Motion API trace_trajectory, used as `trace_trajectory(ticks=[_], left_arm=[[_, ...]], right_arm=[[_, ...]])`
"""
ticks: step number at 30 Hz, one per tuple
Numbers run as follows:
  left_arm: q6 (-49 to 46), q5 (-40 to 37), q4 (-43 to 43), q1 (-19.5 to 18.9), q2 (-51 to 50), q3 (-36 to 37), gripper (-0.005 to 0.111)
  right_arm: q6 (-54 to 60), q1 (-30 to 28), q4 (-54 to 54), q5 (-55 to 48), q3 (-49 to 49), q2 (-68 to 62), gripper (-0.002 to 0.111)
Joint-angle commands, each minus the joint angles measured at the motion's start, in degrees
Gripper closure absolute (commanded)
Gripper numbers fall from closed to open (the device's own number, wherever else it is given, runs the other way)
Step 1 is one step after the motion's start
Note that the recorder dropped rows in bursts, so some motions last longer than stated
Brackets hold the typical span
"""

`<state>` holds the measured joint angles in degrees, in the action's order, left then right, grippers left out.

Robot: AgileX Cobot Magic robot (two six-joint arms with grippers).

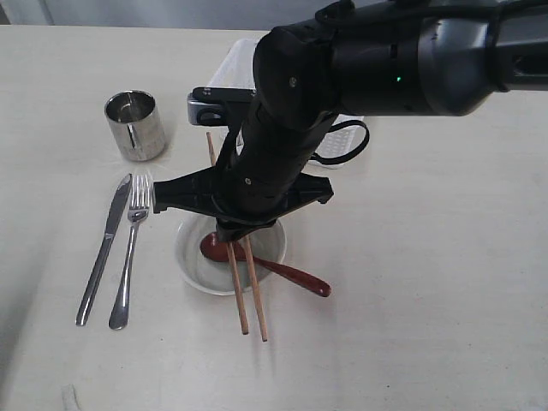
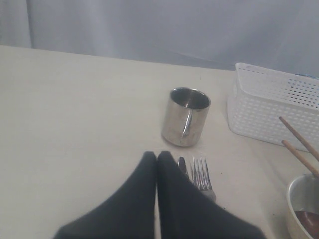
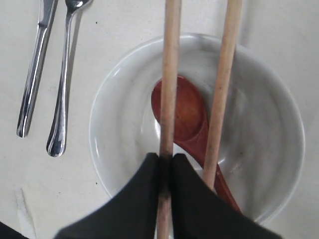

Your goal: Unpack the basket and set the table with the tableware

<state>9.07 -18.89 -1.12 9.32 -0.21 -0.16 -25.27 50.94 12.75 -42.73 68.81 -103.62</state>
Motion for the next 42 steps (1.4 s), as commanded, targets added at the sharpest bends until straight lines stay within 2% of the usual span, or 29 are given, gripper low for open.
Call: trace_trajectory(ticks=[1, 15, 20, 22, 32, 38, 42], left_arm=[[-0.03, 0.63, -0.05, -0.06, 0.21, 0.16, 0.107], [-0.03, 0.63, -0.05, -0.06, 0.21, 0.16, 0.107], [-0.03, 0.63, -0.05, -0.06, 0.21, 0.16, 0.107], [-0.03, 0.63, -0.05, -0.06, 0.21, 0.16, 0.107], [-0.03, 0.63, -0.05, -0.06, 0.21, 0.16, 0.107], [-0.03, 0.63, -0.05, -0.06, 0.21, 0.16, 0.107], [-0.03, 0.63, -0.05, -0.06, 0.21, 0.16, 0.107]], right_arm=[[0.56, -0.18, -0.39, -0.23, -0.33, -0.1, 0.108], [1.63, -0.18, -0.48, -0.71, -0.33, -0.1, 0.107], [1.63, -0.18, -0.62, -0.6, -0.33, -0.1, 0.082], [1.63, -0.18, -0.62, -0.35, -0.33, -0.1, 0.077], [1.74, -0.18, -0.91, 0.87, -0.21, 0.26, 0.077], [2.93, -0.18, -7.46, 1.55, -0.21, 0.62, 0.077], [5.74, -0.18, -8.14, 4.31, 1.4, 0.62, 0.077]])
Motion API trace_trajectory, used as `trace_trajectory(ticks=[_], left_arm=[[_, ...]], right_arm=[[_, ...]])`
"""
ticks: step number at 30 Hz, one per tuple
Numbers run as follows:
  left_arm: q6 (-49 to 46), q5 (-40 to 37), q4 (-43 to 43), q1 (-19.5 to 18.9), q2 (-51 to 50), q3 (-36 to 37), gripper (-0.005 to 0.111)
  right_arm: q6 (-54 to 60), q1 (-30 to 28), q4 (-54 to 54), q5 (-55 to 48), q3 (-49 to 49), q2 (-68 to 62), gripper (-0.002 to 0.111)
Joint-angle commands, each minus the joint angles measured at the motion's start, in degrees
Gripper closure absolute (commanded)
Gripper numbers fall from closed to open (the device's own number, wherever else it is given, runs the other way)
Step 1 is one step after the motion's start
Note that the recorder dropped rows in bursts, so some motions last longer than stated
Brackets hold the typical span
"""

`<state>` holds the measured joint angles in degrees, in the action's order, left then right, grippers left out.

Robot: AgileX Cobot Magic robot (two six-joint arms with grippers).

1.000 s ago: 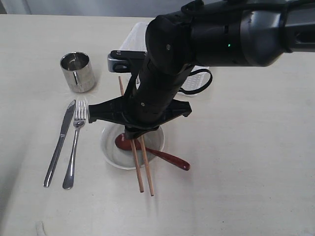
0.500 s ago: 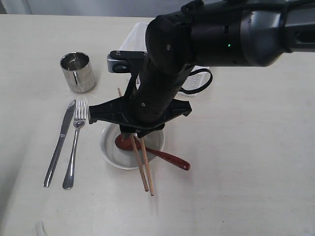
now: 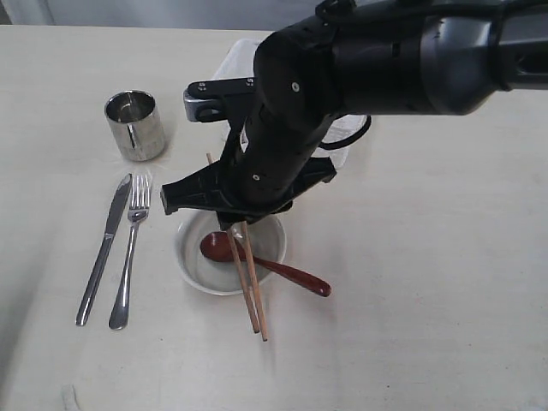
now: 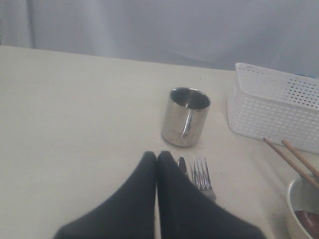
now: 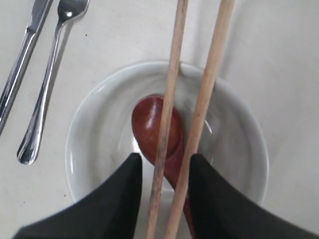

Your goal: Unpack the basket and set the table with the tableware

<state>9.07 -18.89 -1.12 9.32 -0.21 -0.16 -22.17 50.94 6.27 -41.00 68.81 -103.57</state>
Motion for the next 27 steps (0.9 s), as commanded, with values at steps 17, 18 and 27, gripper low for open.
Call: trace_trajectory(ticks=[17, 18, 27], left_arm=[[-0.03, 0.63, -0.05, -0.06, 0.21, 0.16, 0.107], [-0.03, 0.63, -0.05, -0.06, 0.21, 0.16, 0.107], [-0.03, 0.63, -0.05, -0.06, 0.21, 0.16, 0.107]], right_arm=[[1.25, -2.03, -7.8, -13.01, 22.43, -10.87, 0.059], [0.48, -2.14, -7.8, -13.01, 22.68, -11.57, 0.055], [-1.56, -3.02, -8.31, -12.25, 25.17, -16.13, 0.048]])
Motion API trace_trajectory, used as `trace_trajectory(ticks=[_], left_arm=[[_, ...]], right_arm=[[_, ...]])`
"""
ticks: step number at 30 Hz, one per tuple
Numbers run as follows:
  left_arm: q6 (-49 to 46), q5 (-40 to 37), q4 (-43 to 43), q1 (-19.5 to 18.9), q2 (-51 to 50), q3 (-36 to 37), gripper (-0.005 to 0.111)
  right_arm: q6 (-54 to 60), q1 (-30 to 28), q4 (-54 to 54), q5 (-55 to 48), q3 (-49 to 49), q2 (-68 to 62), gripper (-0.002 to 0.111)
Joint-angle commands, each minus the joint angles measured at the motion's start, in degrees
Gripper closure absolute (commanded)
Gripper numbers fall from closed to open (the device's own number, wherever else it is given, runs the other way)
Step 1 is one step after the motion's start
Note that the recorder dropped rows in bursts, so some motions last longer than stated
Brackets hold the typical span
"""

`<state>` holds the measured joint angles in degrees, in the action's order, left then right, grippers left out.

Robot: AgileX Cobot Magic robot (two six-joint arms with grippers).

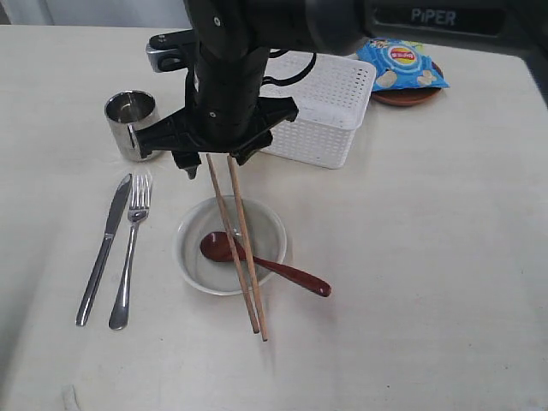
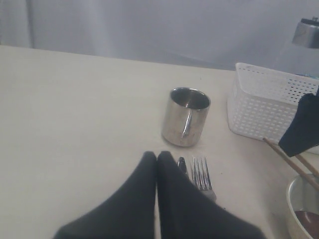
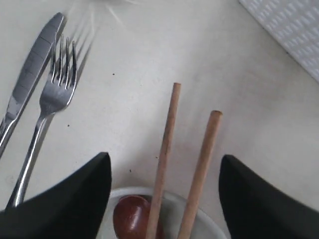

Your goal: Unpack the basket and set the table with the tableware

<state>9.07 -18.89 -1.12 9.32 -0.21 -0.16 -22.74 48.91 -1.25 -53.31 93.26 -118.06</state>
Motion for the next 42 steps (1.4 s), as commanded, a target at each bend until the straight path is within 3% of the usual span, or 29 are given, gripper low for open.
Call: trace_trajectory(ticks=[1, 17, 23, 42], left_arm=[[-0.03, 0.63, -0.05, -0.06, 0.21, 0.16, 0.107], [-0.03, 0.63, -0.05, -0.06, 0.21, 0.16, 0.107], [-0.03, 0.63, -0.05, -0.06, 0.21, 0.16, 0.107], [-0.03, 0.63, -0.05, -0.06, 0.21, 0.16, 0.107]], right_arm=[[-1.35, -1.27, -0.8, 0.22, 0.71, -2.1, 0.048], [-2.05, -3.32, 2.64, 3.47, 0.71, -4.97, 0.048], [-2.05, -3.32, 2.64, 3.47, 0.71, -4.97, 0.079], [-2.05, -3.32, 2.64, 2.07, 0.71, -4.97, 0.08]])
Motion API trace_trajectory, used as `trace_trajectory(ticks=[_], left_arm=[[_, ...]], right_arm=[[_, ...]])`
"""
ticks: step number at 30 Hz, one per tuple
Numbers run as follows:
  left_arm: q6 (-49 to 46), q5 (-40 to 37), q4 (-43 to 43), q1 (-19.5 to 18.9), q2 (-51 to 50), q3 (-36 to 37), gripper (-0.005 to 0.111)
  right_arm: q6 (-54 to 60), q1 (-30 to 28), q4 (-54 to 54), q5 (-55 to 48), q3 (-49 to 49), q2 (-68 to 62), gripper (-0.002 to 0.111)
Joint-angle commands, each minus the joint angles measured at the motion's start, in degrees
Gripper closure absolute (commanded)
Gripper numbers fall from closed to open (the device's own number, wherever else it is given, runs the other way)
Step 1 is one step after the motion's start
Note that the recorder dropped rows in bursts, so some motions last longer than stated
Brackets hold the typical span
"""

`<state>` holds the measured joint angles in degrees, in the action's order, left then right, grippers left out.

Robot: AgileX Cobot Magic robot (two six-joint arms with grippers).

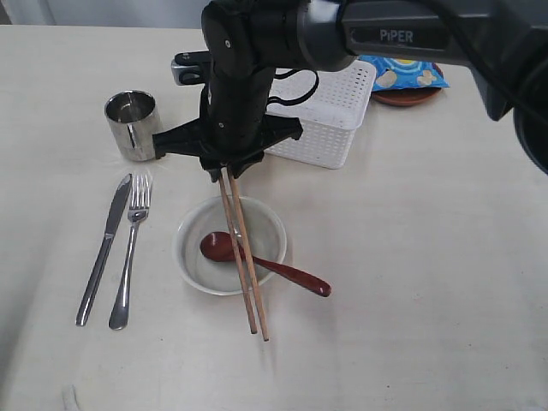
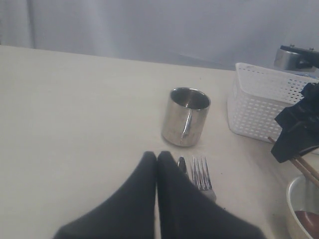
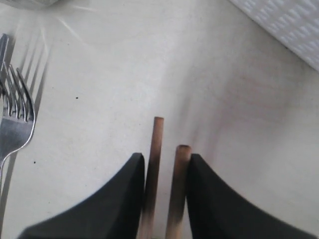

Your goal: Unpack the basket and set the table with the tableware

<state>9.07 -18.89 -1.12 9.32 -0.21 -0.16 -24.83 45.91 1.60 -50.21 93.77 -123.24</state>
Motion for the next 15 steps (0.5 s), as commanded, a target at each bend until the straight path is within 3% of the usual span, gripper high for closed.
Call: trace_trajectory(ticks=[1, 15], left_arm=[[-0.03, 0.63, -0.05, -0.06, 0.21, 0.16, 0.107], [-0.03, 0.63, -0.05, -0.06, 0.21, 0.16, 0.107]], right_arm=[[0.17, -0.31, -0.21, -1.03, 0.2, 0.21, 0.08], [0.42, -0.31, -0.21, -1.03, 0.2, 0.21, 0.08]])
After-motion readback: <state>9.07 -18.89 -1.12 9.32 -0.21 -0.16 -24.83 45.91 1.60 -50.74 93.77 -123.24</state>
